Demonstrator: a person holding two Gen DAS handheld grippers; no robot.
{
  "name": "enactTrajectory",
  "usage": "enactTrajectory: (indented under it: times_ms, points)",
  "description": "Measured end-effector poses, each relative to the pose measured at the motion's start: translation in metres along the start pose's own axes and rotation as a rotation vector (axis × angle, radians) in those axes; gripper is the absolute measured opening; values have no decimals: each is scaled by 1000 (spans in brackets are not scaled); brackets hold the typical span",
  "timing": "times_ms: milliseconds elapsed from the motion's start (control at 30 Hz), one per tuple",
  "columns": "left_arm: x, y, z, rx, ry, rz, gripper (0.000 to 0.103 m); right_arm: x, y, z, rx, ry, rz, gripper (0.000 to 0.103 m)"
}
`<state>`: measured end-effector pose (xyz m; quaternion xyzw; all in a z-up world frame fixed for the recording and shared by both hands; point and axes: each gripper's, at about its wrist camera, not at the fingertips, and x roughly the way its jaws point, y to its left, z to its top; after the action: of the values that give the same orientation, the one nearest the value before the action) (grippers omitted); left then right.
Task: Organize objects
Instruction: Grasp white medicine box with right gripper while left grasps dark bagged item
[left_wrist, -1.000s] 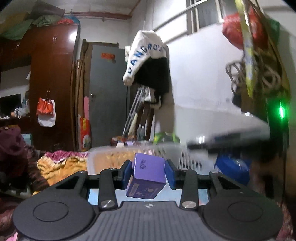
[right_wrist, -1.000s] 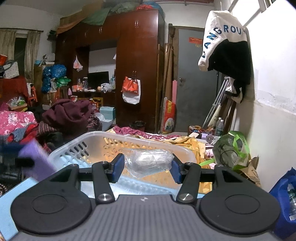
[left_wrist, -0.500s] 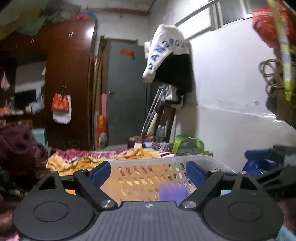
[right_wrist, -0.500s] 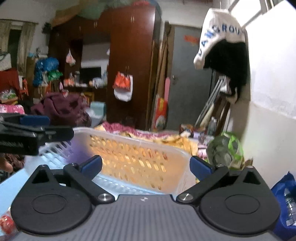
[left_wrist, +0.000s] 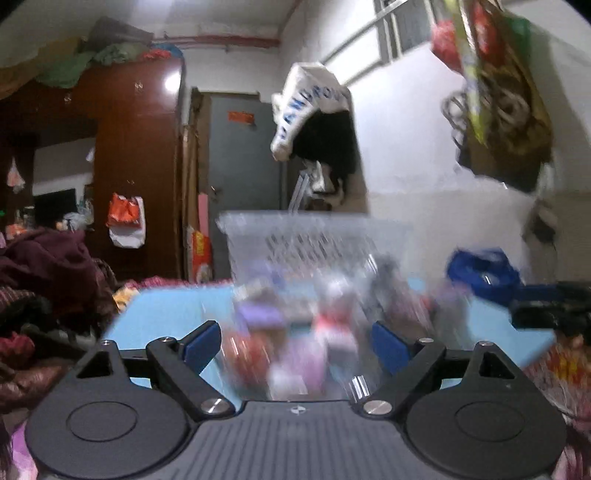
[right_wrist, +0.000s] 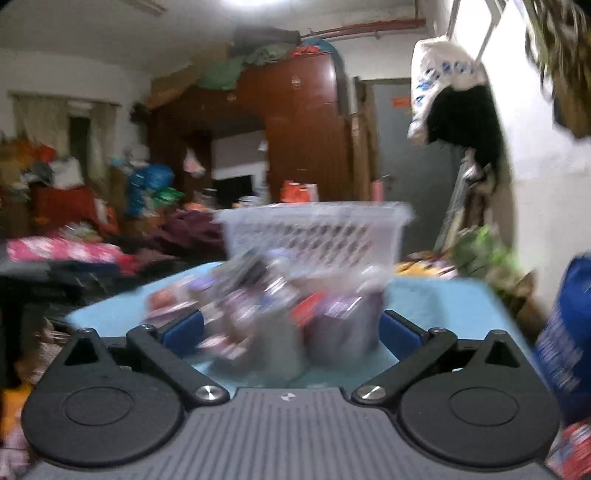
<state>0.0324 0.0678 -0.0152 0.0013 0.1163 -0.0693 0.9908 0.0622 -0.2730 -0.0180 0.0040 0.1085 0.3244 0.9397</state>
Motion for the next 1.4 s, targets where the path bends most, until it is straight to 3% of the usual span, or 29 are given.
enactTrajectory:
  times_ms: [233,467,533,667,1167,1200,1233,1400]
  points:
    - [9,-24,-22,70,65,-60,79,29,12,-10,-58,39,-3,76]
    - [27,-31,-36,43,96,-65,61,38,12,-15,-35,31,-5,71]
    - [29,-32,-39,37,88,-54,51,38,14,-18,-39,30,-11,70]
    - [19,-37,-42,80,75,-45,43,39,20,-21,-62,47,-23,45]
    - [9,-44,-47,154,53,-12,46,24,17,-17,-51,49,-6,45]
    - [9,-42,-47,146,53,-20,43,24,16,-17,-51,49,-7,45]
    - [10,-41,-47,144,55,-25,41,23,16,-17,-51,49,-6,38]
    - [1,-37,-48,146,27,-47,39,20,12,-15,-37,46,-5,38]
